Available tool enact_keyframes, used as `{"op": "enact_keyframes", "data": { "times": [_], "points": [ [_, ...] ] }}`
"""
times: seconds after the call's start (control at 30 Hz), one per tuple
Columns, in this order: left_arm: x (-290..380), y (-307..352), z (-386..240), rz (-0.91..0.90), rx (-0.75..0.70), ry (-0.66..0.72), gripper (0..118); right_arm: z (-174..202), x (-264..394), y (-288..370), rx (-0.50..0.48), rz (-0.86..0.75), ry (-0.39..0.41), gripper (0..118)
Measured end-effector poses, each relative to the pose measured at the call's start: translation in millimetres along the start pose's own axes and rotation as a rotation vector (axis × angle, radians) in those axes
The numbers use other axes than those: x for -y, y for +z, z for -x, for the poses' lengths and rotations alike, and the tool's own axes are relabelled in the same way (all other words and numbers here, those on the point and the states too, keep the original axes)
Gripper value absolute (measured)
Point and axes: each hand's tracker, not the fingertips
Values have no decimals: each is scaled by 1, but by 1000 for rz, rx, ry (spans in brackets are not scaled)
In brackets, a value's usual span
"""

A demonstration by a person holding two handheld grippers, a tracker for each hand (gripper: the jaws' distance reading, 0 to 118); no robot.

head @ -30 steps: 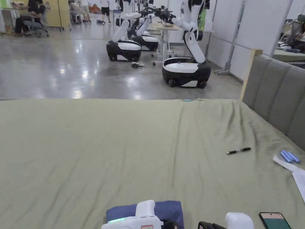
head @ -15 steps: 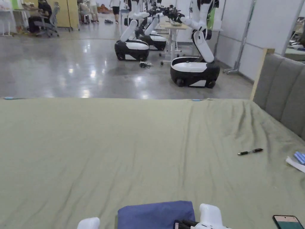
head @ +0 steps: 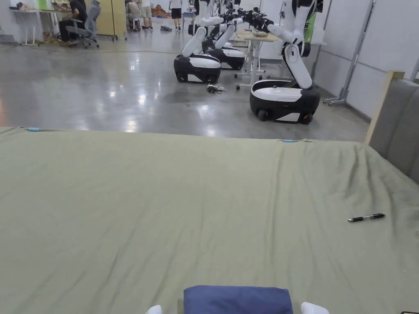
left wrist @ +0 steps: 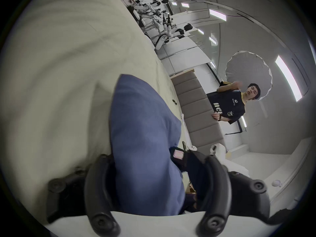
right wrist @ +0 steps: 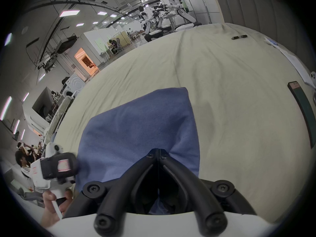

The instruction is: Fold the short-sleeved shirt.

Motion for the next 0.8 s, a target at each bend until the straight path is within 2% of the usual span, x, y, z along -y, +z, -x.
{"op": "enact_keyframes", "data": {
  "times": [0.03,0.07,0.13,0.2,0.23,0.3,0.53,0.63,0.7,0.8],
  "points": [
    [-2,-8,-1,9,-88,-23,21,-1,1,2,-6,-9,-5,1],
    [-4,-15,-3,26,-193,-28,21,-1,2,7,-2,-23,-15,0],
    [-6,-4,-15,16,-143,-57,21,2,2,16,10,-44,-25,0],
    [-11,12,-29,46,-225,-193,21,7,1,23,15,-51,-9,0],
    [-15,25,-31,45,-235,-200,20,11,1,26,19,-55,3,0],
    [-28,67,-26,8,-245,-183,20,20,0,30,24,-57,13,0],
    [-103,248,25,-83,-506,-219,20,63,10,24,24,-48,50,1],
    [-137,325,58,-104,-605,-156,20,83,16,21,2,-39,51,0],
    [-154,370,83,-94,-652,-169,20,97,20,17,-6,-31,67,0],
    [-164,407,115,-96,-774,-53,20,109,24,14,-22,-28,74,0]
  ]
}}
